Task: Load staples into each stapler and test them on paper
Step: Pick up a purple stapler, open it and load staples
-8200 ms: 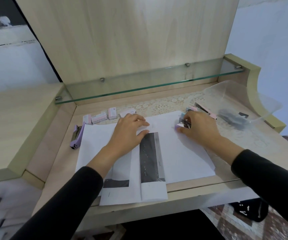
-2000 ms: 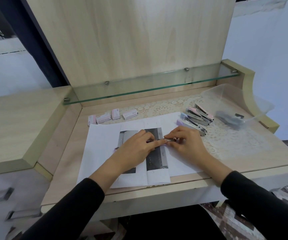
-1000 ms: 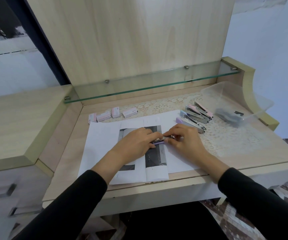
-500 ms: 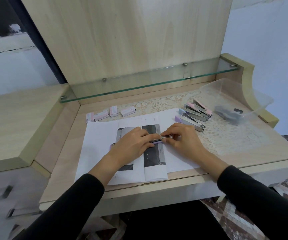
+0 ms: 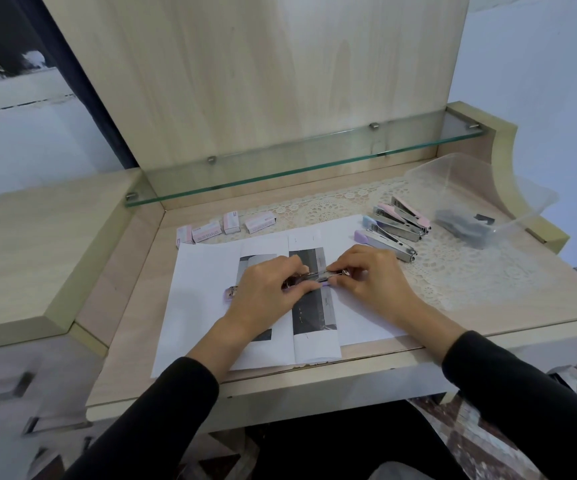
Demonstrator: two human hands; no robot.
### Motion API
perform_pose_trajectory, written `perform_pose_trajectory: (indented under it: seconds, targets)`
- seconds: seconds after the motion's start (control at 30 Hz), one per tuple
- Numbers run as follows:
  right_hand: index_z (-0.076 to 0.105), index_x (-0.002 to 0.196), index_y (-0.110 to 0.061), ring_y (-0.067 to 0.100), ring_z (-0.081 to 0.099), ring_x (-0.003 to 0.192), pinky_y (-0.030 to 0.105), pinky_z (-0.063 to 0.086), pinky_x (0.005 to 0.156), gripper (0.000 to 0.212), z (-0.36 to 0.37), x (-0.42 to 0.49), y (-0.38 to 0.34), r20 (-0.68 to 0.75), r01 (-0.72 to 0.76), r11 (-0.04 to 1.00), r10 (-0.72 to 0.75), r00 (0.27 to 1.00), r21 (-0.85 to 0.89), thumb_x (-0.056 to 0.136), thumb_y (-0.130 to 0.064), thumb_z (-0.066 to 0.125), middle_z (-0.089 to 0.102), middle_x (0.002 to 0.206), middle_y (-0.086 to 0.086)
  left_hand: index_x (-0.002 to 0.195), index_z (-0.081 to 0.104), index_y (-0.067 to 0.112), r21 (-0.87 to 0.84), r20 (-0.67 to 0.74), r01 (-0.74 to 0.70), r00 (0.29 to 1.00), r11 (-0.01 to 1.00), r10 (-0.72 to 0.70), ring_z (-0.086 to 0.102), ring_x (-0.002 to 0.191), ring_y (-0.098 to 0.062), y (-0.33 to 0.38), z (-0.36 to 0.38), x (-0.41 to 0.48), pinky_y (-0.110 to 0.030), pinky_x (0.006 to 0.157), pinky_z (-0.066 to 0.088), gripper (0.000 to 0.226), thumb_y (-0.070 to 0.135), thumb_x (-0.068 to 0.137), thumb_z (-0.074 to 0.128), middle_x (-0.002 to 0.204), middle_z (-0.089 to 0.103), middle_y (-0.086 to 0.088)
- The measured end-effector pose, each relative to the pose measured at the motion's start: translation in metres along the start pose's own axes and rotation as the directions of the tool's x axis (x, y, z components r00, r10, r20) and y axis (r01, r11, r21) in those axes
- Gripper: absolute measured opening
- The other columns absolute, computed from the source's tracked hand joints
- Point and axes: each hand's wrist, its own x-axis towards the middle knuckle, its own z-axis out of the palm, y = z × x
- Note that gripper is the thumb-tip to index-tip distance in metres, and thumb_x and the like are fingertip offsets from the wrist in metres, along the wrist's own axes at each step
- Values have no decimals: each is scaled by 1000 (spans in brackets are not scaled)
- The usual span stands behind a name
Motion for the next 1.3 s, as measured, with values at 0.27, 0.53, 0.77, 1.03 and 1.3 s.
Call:
perform_pose_trajectory:
  seconds: [0.27, 0.53, 0.77, 1.03, 1.3]
  targets:
    - [74, 77, -5, 14, 50, 54, 34, 33, 88, 9, 0, -1, -4, -35, 23, 1000, -24, 999, -17, 69, -3, 75, 64, 71, 3, 89, 59, 12, -253, -26, 312, 944, 916, -329, 65, 64, -6, 7, -7, -5, -24, 61, 54, 11, 12, 78, 56, 77, 59, 18]
    - [74, 79, -8, 5, 47, 51, 29, 42, 76, 12, -2, -1, -5, -9, 23, 999, -24, 1000, -41, 67, -7, 77, 64, 72, 1, 93, 69, 12, 160, 74, 208, 972, 965, -222, 59, 70, -20, -1, -7, -24, -29, 72, 46, 42, 47, 71, 64, 77, 68, -1]
    - [74, 77, -9, 17, 60, 68, 17, 45, 70, 8, -6, 2, -5, 37, -163, 974, 159, 987, 154, 75, -3, 70, 70, 76, 7, 87, 70, 9, 203, 16, 143, 989, 969, -149, 52, 71, -13, -3, -3, -26, -24, 77, 36, 25, 26, 69, 68, 74, 69, 0]
    - [70, 67, -12, 2, 47, 52, 11, 33, 54, 9, -14, 21, -23, 209, -86, 981, 122, 970, -175, 68, -17, 77, 55, 57, -14, 91, 70, 9, 142, 51, 163, 984, 976, -171, 62, 68, -23, 1, -7, -26, -26, 69, 41, 26, 22, 69, 68, 79, 70, -3]
    - [62, 60, -11, 12, 46, 54, 34, 30, 103, 27, -4, 18, -25, 111, -55, 959, 89, 990, -278, 67, -32, 78, 52, 57, -6, 92, 70, 9, 145, 51, 181, 980, 973, -190, 59, 70, -20, 1, -7, -27, -22, 68, 41, 25, 20, 69, 73, 79, 70, -2]
